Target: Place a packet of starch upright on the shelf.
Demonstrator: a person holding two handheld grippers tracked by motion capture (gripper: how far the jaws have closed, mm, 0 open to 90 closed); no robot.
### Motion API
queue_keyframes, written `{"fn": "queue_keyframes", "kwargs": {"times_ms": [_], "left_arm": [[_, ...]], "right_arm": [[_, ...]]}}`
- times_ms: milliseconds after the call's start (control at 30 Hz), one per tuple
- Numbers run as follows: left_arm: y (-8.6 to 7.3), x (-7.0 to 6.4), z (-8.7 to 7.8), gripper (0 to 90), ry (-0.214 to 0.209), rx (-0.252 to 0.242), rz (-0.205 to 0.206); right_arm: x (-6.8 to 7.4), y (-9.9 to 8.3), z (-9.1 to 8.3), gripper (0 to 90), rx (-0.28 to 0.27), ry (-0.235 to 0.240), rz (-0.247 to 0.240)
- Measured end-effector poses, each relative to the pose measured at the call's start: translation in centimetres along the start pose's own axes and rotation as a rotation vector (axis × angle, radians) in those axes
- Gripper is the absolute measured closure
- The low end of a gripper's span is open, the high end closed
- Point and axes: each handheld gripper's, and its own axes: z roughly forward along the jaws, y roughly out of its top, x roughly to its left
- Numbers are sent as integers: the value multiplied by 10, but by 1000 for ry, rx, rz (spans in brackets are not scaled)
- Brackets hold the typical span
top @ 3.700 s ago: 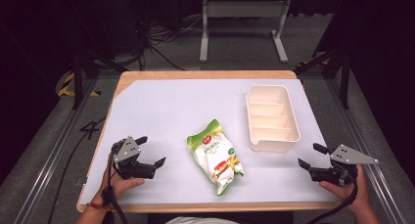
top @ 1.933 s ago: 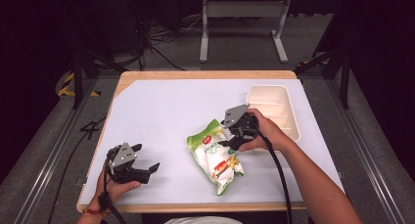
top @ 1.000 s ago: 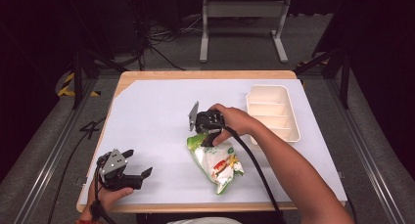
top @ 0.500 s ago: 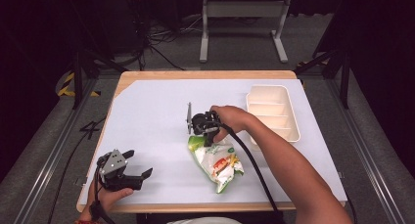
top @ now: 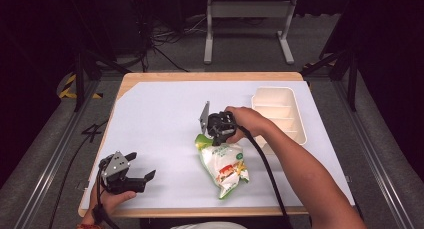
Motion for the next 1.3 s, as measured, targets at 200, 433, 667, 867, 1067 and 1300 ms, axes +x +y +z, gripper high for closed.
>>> {"fn": "queue_keyframes", "kwargs": {"times_ms": [200,433,667,867,1067,1300], "left_arm": [[2,-1,2,96,-3,-1,-4],[4,-2,4,95,-12,0,-1],[4,-1,6,95,-21,1,0],[5,-1,7,91,-29,1,-5],[4,0,7,89,-27,2,4],[4,1,7,89,-32,6,3]], "right_arm": [[6,-10,-15,887,-54,-31,55],[21,-13,-42,890,-113,-121,66],[31,-19,-76,891,-152,-239,82],[29,-24,-101,892,-200,-369,113],[20,-36,-118,892,-219,-437,164],[16,-53,-131,892,-283,-481,229]]}}
